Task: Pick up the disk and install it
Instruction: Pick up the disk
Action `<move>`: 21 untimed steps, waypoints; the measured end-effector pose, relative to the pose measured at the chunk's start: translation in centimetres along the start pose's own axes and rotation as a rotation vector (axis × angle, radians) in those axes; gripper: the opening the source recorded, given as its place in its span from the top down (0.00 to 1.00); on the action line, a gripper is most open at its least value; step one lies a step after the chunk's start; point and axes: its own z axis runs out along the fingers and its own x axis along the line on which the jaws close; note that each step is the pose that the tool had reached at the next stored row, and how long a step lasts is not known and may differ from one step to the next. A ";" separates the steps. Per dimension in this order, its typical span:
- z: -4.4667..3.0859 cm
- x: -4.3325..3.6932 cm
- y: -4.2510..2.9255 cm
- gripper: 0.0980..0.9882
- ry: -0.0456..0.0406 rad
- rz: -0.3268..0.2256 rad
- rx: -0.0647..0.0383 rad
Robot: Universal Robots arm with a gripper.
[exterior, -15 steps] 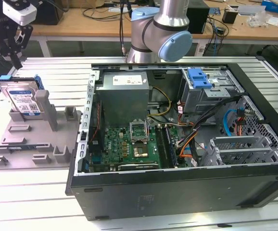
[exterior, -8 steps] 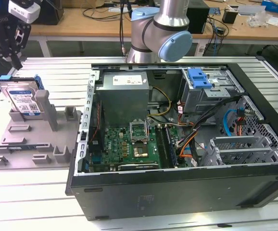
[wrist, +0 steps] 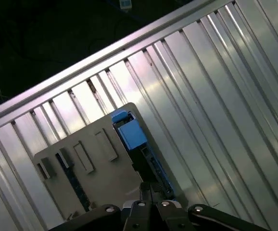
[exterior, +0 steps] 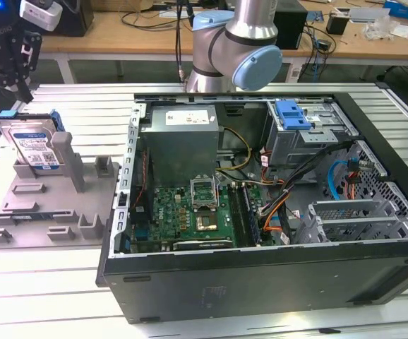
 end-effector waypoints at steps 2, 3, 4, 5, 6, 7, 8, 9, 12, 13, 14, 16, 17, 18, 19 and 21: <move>0.03 0.00 0.00 0.99 0.0017 -0.036 0.000; 0.05 0.00 0.00 0.99 0.0024 -0.055 0.000; 0.07 0.00 0.00 0.99 0.0035 -0.079 -0.001; 0.08 0.00 0.00 0.99 0.0042 -0.095 -0.001; 0.11 0.00 0.00 0.98 0.0056 -0.127 -0.001; 0.13 0.00 -0.01 0.92 0.0071 -0.161 -0.001; 0.16 0.00 -0.01 0.78 0.0087 -0.197 -0.001; 0.17 0.00 -0.01 0.71 0.0098 -0.221 -0.002; 0.20 -0.01 0.00 0.57 0.0131 -0.295 -0.002; 0.21 -0.02 0.01 0.57 0.0137 -0.308 -0.002; 0.21 -0.04 0.01 0.57 0.0141 -0.320 -0.002; 0.23 -0.07 0.03 0.57 0.0158 -0.361 -0.003; 0.23 -0.09 0.04 0.57 0.0175 -0.396 -0.003; 0.24 -0.16 0.08 0.57 0.0185 -0.420 -0.003; 0.26 -0.27 0.18 0.57 0.0190 -0.431 -0.003; 0.32 -0.53 0.68 0.57 0.0192 -0.438 -0.003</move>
